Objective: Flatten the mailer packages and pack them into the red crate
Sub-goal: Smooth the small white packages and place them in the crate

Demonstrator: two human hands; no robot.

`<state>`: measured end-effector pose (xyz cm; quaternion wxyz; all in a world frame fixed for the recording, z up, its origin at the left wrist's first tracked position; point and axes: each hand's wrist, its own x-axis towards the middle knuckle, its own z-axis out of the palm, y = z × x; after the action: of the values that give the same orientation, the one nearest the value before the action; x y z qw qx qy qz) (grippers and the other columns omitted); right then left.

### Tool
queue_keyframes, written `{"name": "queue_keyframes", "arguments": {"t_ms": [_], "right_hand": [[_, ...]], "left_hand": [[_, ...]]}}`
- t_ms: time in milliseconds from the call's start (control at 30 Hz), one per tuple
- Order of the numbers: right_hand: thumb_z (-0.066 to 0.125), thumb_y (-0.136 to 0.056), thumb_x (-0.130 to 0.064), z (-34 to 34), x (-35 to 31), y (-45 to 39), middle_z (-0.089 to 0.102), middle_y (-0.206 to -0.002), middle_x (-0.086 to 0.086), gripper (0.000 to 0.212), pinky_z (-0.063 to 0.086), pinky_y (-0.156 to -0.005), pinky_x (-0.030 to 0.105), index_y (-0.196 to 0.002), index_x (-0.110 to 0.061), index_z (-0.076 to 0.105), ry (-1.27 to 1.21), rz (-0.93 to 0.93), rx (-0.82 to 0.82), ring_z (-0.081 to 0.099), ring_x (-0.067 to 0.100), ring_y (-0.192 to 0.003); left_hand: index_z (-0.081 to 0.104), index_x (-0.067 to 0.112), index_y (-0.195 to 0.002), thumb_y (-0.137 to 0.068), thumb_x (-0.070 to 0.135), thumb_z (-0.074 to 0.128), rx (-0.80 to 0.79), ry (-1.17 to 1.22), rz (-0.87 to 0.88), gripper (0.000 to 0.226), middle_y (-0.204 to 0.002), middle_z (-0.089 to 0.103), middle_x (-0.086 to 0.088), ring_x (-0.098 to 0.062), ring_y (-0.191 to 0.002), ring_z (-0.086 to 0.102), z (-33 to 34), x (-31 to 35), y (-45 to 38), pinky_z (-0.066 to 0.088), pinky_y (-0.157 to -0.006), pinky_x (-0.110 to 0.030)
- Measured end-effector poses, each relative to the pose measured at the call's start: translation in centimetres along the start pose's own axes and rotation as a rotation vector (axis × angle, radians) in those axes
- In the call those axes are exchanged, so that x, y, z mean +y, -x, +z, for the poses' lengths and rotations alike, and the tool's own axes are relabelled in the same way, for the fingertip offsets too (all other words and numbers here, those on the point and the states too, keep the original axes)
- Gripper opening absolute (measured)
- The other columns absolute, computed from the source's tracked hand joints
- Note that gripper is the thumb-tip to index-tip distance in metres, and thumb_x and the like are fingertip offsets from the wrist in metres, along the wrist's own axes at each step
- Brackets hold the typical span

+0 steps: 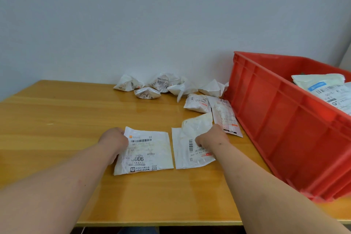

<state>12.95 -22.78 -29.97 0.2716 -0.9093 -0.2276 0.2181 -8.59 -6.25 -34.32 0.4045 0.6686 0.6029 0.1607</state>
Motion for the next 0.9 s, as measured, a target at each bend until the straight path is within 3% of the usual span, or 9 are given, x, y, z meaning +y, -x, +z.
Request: {"name": "queue_keyframes", "arguments": {"t_ms": [67, 167, 300, 433, 600, 700, 800, 833, 900], "right_hand": [[0.063, -0.08, -0.017, -0.5, -0.3, 0.2, 0.053, -0.085, 0.001, 0.041, 0.055, -0.078, 0.04, -0.108, -0.016, 0.034, -0.088, -0.09, 0.109, 0.059, 0.02, -0.077], [0.063, -0.079, -0.011, -1.7, -1.8, 1.0, 0.061, -0.096, 0.005, 0.042, 0.056, -0.067, 0.036, -0.116, -0.015, 0.045, -0.451, -0.231, 0.173, 0.063, 0.022, -0.082], [0.067, -0.082, -0.001, -1.0, -4.0, 2.9, 0.069, -0.107, 0.009, 0.037, 0.059, -0.066, 0.034, -0.113, -0.015, 0.052, -0.715, -0.297, -0.107, 0.071, 0.024, -0.088], [0.069, -0.084, 0.002, 2.5, -4.0, 3.9, 0.071, -0.1, 0.01, 0.027, 0.06, -0.082, 0.045, -0.099, -0.017, 0.056, -0.614, -0.199, -0.364, 0.072, 0.027, -0.091], [0.071, -0.077, -0.013, 5.4, -3.9, 3.3, 0.07, -0.105, 0.008, 0.028, 0.058, -0.088, 0.043, -0.104, -0.016, 0.061, -0.235, -0.191, -0.322, 0.068, 0.026, -0.097], [0.07, -0.078, -0.016, 5.3, -4.2, 3.4, 0.069, -0.107, 0.008, 0.029, 0.056, -0.083, 0.036, -0.105, -0.014, 0.062, -0.166, -0.185, -0.295, 0.067, 0.025, -0.099], [0.071, -0.081, -0.02, 5.4, -4.0, 3.0, 0.068, -0.106, 0.007, 0.026, 0.055, -0.091, 0.038, -0.105, -0.018, 0.06, -0.145, -0.169, -0.319, 0.066, 0.025, -0.103], [0.073, -0.08, -0.025, 5.5, -4.0, 3.1, 0.066, -0.106, 0.004, 0.031, 0.056, -0.091, 0.037, -0.106, -0.021, 0.058, -0.137, -0.165, -0.328, 0.065, 0.024, -0.103], [0.076, -0.071, -0.041, 5.8, -4.1, 3.0, 0.06, -0.12, 0.002, 0.062, 0.053, -0.095, 0.039, -0.125, -0.024, 0.052, -0.081, -0.152, -0.321, 0.06, 0.023, -0.11]], "left_hand": [[0.064, 0.014, -0.096, -0.086, -0.003, 0.044, -0.002, -0.007, -0.006, 0.029, -0.095, 0.067, -0.011, -0.034, -0.093, 0.065, -0.2, -0.1, -0.1, 0.047, -0.064, -0.033], [0.064, 0.013, -0.098, -0.085, -0.004, 0.042, -0.007, 0.024, -0.025, 0.031, -0.098, 0.067, -0.013, -0.035, -0.094, 0.064, -0.4, -0.3, -0.4, 0.053, -0.069, -0.038], [0.065, 0.011, -0.096, -0.085, -0.009, 0.047, -0.056, 0.141, -0.061, 0.029, -0.096, 0.068, -0.015, -0.035, -0.091, 0.066, -0.5, -0.1, -0.1, 0.057, -0.084, -0.05], [0.064, 0.01, -0.094, -0.091, -0.011, 0.044, -0.124, 0.301, -0.089, 0.029, -0.1, 0.068, -0.016, -0.034, -0.093, 0.065, -0.3, 0.4, 0.7, 0.057, -0.084, -0.046], [0.064, 0.006, -0.1, -0.099, 0.014, 0.048, -0.162, 0.445, -0.103, 0.018, -0.104, 0.071, -0.016, -0.03, -0.091, 0.069, -0.5, 0.7, 1.5, 0.058, -0.07, -0.039], [0.06, 0.01, -0.112, -0.097, 0.031, 0.06, -0.229, 0.442, -0.091, 0.026, -0.11, 0.068, -0.01, -0.029, -0.099, 0.065, -0.6, 1.1, 1.7, 0.056, -0.084, -0.044], [0.053, 0.012, -0.12, -0.09, 0.017, 0.07, -0.255, 0.392, -0.079, 0.035, -0.114, 0.065, -0.011, -0.031, -0.103, 0.064, -0.3, 1.3, 1.6, 0.053, -0.092, -0.05], [0.054, 0.012, -0.119, -0.089, 0.013, 0.071, -0.254, 0.385, -0.085, 0.035, -0.112, 0.066, -0.011, -0.031, -0.103, 0.064, -0.2, 1.3, 1.4, 0.052, -0.093, -0.052], [0.055, 0.015, -0.112, -0.088, 0.013, 0.07, -0.243, 0.379, -0.091, 0.028, -0.112, 0.066, -0.011, -0.032, -0.103, 0.063, 0.1, 1.3, 1.2, 0.051, -0.094, -0.053]]}}
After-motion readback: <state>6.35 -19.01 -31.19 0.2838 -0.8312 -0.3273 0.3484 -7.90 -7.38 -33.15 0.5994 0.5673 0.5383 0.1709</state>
